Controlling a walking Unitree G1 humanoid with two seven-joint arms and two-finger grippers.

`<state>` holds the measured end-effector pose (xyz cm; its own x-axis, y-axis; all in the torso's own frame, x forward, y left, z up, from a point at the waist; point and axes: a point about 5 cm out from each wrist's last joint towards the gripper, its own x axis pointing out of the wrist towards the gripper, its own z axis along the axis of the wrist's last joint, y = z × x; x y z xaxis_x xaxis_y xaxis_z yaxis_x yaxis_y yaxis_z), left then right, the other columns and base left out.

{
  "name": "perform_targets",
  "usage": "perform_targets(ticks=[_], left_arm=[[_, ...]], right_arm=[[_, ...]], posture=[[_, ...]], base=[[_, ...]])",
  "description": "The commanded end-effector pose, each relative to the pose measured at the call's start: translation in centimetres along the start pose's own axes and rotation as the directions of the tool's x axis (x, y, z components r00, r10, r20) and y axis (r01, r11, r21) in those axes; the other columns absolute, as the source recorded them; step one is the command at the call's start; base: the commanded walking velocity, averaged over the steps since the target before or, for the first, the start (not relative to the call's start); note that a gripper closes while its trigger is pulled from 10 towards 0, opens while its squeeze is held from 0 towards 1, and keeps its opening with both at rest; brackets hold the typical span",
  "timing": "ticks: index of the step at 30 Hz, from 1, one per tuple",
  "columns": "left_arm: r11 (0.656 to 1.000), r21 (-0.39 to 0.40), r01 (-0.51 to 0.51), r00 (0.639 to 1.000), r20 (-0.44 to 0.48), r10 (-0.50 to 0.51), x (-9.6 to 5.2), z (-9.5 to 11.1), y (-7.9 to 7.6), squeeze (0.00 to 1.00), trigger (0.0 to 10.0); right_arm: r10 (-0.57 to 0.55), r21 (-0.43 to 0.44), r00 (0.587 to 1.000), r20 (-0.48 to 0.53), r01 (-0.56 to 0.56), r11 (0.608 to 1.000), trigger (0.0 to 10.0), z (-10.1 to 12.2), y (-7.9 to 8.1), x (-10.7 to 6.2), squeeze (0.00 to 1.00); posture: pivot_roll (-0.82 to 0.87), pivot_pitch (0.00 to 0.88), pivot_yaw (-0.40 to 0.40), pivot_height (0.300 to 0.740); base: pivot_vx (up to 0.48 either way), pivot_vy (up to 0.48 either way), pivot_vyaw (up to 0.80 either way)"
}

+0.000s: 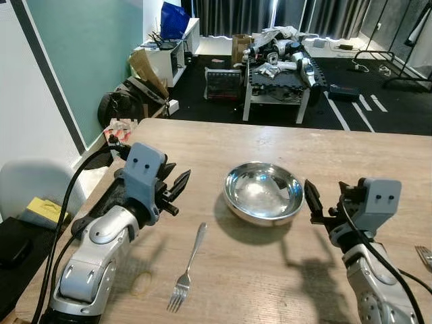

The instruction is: Setting the table

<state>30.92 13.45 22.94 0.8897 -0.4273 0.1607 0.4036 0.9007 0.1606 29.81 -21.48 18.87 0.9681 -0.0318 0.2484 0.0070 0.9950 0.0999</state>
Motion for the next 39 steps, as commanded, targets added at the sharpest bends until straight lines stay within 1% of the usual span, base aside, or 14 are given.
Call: perform_targets(ticks=[1,10,39], left_arm=[[1.000,0.009,-0.017,1.000,0.005,0.017,0.14,0.01,0.12,0.00,10.0],[1.000,0.015,-0.026,1.000,0.011,0.026,0.42,0.07,0.13,0.00,10.0],[0.999,0.026,-0.026,1.000,0.018,0.025,0.87,0.28,0.11,0.00,10.0]], right_arm=[[-0.048,0.012,0.999,-0.005,0.048,0.999,10.0,-0.35,-0.51,-0.12,0.00],[-0.067,0.011,0.998,-0.009,0.067,0.998,10.0,-0.53,-0.58,-0.14,0.00],[-0.095,0.011,0.995,-0.013,0.095,0.995,10.0,-0.65,-0.75,0.03,0.00]], posture=[[0.01,0.049,0.098,0.740],[0.01,0.055,0.099,0.740],[0.01,0.065,0.104,0.740]], base=[[0.000,0.000,0.00],[0.000,0.000,-0.43],[0.000,0.000,-0.80]])
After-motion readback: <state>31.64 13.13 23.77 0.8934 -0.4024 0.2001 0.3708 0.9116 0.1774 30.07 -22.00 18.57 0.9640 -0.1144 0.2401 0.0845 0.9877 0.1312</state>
